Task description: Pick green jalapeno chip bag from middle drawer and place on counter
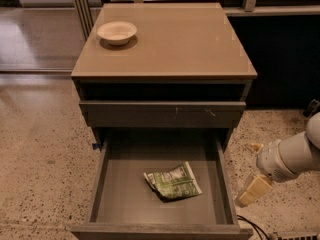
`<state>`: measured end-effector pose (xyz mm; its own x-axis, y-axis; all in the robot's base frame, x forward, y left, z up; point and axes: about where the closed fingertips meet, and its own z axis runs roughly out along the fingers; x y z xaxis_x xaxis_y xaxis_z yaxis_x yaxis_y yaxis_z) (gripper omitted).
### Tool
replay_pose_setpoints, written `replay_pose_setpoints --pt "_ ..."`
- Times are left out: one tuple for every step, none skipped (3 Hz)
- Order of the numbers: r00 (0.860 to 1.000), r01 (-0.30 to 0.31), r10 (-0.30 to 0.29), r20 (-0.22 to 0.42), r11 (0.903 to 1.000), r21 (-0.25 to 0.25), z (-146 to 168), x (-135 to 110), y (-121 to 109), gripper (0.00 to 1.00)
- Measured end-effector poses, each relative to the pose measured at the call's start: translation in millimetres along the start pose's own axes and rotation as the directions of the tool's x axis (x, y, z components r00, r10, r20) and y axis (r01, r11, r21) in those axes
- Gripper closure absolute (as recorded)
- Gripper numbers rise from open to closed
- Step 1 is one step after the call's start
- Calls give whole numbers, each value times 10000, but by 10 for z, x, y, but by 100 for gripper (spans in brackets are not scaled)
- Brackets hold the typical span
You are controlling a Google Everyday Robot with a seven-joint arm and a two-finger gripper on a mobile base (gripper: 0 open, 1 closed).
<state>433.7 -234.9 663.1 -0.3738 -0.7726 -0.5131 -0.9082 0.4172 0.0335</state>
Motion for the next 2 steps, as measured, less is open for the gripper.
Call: replay_pose_setpoints --pt "9978 -361 390 541 9979 -532 271 131 57 0" --pt "9975 -392 425 559 9974 -597 301 144 63 0"
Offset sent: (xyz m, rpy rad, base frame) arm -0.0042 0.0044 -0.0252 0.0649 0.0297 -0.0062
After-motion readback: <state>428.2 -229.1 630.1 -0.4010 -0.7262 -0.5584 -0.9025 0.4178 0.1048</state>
